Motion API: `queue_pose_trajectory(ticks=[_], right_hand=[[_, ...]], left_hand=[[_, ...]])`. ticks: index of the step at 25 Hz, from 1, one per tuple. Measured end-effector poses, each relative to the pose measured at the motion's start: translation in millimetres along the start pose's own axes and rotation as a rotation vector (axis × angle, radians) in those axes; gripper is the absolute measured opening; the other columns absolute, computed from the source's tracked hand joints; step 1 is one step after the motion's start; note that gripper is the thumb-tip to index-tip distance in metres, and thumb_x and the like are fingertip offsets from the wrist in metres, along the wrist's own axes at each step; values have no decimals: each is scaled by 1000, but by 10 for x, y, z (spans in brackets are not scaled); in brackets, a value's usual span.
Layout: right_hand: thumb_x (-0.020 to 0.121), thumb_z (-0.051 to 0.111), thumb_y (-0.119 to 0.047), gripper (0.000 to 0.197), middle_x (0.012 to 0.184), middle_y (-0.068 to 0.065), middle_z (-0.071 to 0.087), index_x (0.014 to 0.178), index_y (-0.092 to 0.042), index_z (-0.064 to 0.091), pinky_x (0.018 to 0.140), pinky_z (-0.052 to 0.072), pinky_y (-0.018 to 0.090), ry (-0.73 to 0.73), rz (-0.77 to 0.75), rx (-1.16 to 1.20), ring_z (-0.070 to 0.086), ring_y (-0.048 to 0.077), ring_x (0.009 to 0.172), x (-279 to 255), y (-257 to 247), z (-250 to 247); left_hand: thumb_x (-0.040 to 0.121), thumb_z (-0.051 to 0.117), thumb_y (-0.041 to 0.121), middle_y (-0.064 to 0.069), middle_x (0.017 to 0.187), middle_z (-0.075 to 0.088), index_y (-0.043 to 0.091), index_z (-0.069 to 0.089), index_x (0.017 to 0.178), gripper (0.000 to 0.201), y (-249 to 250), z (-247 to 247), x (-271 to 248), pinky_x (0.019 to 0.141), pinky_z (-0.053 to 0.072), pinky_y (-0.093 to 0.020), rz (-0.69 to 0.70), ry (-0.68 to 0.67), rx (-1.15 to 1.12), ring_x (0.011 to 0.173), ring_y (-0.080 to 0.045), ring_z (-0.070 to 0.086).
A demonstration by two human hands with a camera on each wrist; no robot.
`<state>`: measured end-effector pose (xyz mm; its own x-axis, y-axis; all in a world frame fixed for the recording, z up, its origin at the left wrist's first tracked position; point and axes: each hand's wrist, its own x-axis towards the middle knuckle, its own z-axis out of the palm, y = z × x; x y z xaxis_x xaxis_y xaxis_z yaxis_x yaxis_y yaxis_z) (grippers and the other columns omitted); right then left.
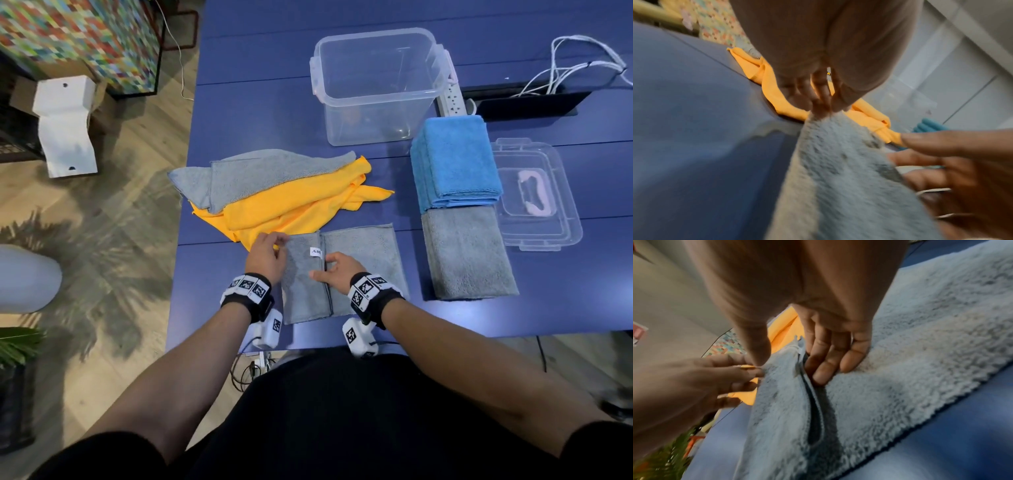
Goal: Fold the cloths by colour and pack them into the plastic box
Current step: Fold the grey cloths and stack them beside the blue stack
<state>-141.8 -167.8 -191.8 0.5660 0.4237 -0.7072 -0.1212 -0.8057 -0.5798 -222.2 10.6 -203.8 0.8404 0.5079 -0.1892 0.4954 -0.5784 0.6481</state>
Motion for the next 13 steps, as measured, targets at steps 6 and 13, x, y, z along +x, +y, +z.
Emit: queue_pose_trajectory(ticks=[6,13], right_hand=[[89,62,-18,32,105,9,66,120,-17,55,78,50,30,196,-2,-14,63,27,93,-48,-95,27],[81,54,-4,24,82,-4,58,80,-28,50,71,54,32,84,-140,-447,61,24,77,-138,-40,10]], left_hand=[[89,62,40,-11,125,45,20,58,125,41,-28,-22,338,85,47,-40,5,-240,400,118,-31,45],[78,72,49,-3,107,46,13,46,113,56,16,35,259,67,43,-32,-230,-244,206,84,-23,52]])
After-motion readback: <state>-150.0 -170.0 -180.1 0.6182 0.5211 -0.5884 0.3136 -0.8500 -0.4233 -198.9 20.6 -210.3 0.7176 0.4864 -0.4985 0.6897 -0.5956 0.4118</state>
